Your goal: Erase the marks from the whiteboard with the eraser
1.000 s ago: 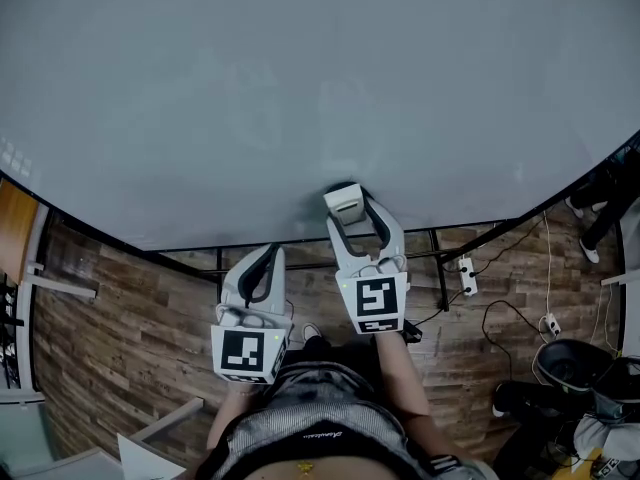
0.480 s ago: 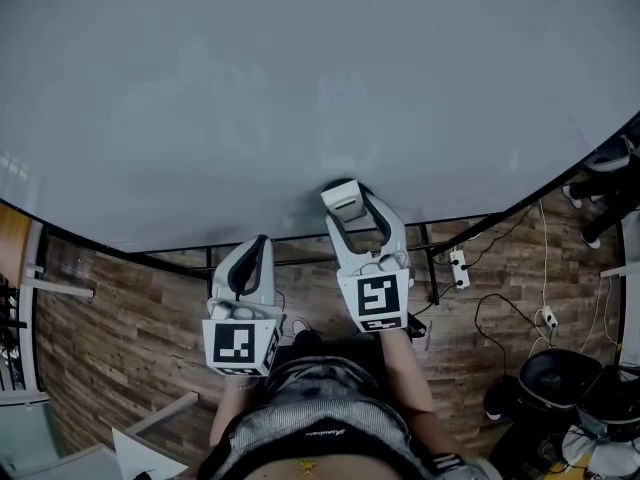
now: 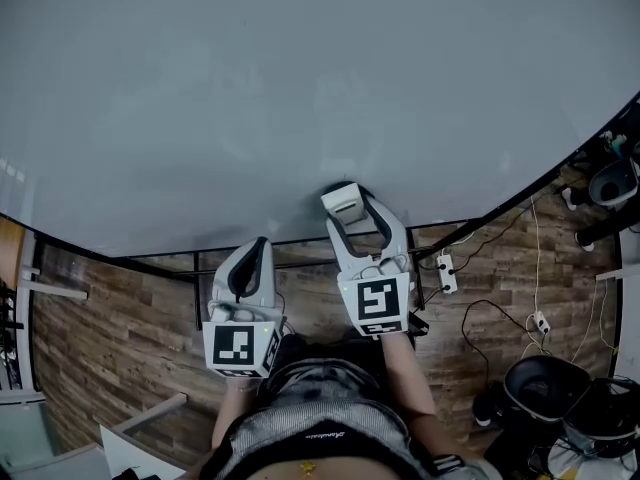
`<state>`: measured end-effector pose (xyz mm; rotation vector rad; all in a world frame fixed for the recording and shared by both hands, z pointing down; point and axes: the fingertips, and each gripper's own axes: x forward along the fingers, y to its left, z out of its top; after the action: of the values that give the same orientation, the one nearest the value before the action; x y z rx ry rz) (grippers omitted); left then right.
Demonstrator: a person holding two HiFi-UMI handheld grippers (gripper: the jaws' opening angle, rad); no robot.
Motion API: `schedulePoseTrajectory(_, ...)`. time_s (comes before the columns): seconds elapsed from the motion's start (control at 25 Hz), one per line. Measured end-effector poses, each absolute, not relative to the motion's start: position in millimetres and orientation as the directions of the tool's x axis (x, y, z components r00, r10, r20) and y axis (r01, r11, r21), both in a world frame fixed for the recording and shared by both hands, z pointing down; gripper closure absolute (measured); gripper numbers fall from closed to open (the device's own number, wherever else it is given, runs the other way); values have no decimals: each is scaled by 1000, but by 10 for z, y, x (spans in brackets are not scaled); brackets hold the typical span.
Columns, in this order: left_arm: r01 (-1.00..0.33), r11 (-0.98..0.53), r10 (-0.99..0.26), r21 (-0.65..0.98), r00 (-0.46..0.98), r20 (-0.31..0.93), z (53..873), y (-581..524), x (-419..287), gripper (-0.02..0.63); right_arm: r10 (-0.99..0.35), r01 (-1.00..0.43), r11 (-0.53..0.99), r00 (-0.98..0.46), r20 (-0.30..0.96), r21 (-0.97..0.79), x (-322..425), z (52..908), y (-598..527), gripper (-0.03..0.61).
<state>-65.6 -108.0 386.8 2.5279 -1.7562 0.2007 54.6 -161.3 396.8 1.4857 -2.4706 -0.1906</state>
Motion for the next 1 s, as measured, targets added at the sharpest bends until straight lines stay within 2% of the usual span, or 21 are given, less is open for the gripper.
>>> schedulePoseTrajectory(1.0, -922, -387, -915, -24, 380, 136, 3846, -1229, 904, 609, -937, -906, 347, -325, 129, 241, 2520, 3866, -1821, 337)
